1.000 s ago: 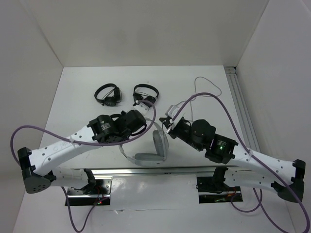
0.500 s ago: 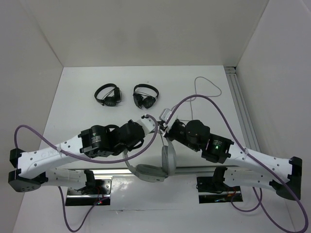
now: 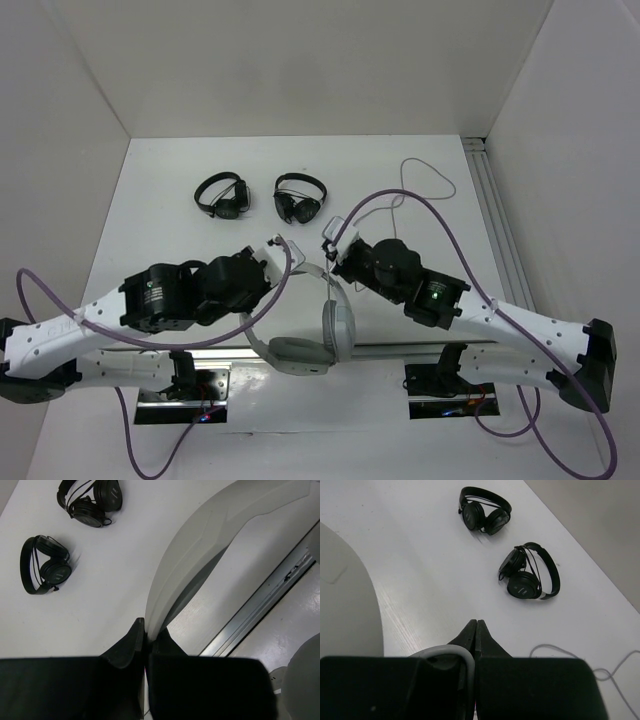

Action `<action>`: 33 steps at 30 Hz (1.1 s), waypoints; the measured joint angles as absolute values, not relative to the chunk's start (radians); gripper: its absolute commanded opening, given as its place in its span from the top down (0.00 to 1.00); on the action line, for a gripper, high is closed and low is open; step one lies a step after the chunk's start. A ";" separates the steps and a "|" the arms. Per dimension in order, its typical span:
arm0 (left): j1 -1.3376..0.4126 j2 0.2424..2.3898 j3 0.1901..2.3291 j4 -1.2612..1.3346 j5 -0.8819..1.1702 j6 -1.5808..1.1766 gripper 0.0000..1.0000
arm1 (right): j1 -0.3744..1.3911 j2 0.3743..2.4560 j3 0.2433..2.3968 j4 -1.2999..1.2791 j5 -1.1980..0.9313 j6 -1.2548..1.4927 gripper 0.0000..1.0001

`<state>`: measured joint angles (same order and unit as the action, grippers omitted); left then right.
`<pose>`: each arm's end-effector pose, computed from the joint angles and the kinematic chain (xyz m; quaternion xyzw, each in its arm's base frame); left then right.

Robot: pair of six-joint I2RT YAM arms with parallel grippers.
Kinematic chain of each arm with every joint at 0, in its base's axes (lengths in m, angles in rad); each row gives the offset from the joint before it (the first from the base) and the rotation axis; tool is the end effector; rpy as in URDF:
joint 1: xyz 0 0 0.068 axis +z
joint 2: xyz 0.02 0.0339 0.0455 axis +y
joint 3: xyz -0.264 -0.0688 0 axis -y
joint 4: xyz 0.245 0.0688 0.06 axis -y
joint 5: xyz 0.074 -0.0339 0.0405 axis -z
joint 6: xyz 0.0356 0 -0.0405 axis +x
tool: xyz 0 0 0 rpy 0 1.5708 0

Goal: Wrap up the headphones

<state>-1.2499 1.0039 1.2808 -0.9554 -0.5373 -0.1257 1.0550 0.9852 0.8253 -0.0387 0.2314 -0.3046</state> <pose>0.0737 -0.1640 0.3953 0.3666 0.7970 -0.0791 0.4734 0.1215 0.1978 0.3323 -0.4263 0.6437 0.1475 0.6182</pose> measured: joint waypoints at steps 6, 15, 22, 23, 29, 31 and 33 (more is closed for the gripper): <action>-1.250 0.934 1.280 -0.918 -0.536 -0.096 1.00 | 0.999 1.000 0.825 -0.006 0.104 -0.284 0.89; -1.275 0.873 1.310 -0.844 -0.500 -0.084 1.00 | 0.917 1.013 0.819 0.111 -0.054 -0.233 0.77; -1.275 0.885 1.381 -0.799 -0.522 -0.134 1.00 | 0.838 1.076 0.761 0.286 -0.235 -0.134 0.54; -1.275 0.885 1.395 -0.791 -0.533 -0.147 1.00 | 0.834 1.098 0.746 0.326 -0.260 -0.115 0.52; -1.276 0.905 1.515 -0.765 -0.662 -0.237 1.00 | 0.784 1.301 0.680 0.581 -0.423 0.022 0.48; -1.277 0.928 1.562 -0.761 -0.736 -0.274 1.00 | 0.746 1.388 0.678 0.672 -0.479 0.079 0.50; -1.277 0.955 1.600 -0.745 -0.828 -0.312 1.00 | 0.717 1.482 0.678 0.779 -0.536 0.146 0.55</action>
